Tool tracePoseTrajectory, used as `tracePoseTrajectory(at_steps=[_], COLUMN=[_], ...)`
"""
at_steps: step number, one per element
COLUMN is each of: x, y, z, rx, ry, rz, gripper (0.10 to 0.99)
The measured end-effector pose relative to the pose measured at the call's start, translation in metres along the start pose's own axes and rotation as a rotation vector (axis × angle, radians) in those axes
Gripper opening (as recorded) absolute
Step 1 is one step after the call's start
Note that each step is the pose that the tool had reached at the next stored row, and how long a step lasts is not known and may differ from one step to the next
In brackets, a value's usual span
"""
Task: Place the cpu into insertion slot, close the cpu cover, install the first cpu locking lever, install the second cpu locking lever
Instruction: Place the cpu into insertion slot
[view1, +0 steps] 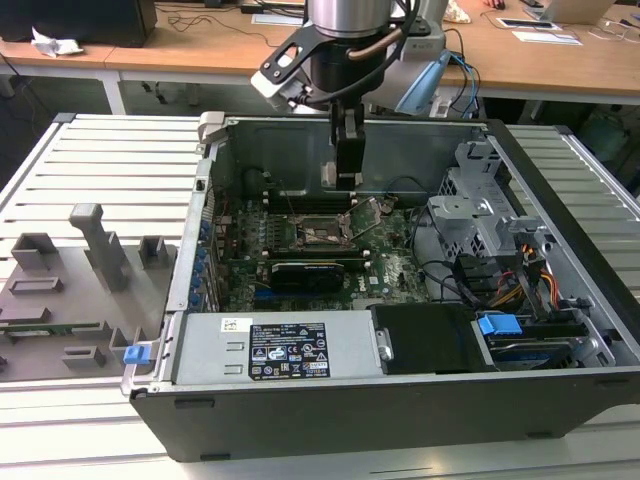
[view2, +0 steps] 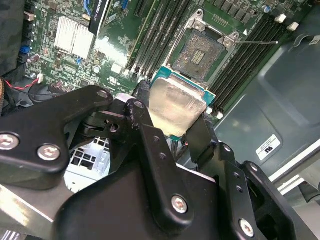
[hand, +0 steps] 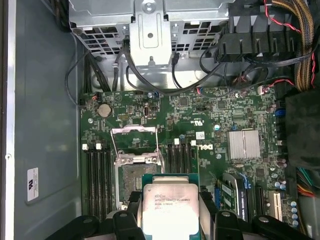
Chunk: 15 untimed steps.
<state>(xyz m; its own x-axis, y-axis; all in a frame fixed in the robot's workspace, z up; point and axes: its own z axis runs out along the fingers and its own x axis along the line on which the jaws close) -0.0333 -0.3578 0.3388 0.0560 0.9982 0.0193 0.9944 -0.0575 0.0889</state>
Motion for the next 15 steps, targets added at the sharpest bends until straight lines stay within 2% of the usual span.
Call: tracePoseTrajectory(at_steps=[15], x=[-0.0002], y=[-0.0010], z=[0.0082], rx=[0.000], ry=[0.0000], rz=[0.000], gripper=[0.537])
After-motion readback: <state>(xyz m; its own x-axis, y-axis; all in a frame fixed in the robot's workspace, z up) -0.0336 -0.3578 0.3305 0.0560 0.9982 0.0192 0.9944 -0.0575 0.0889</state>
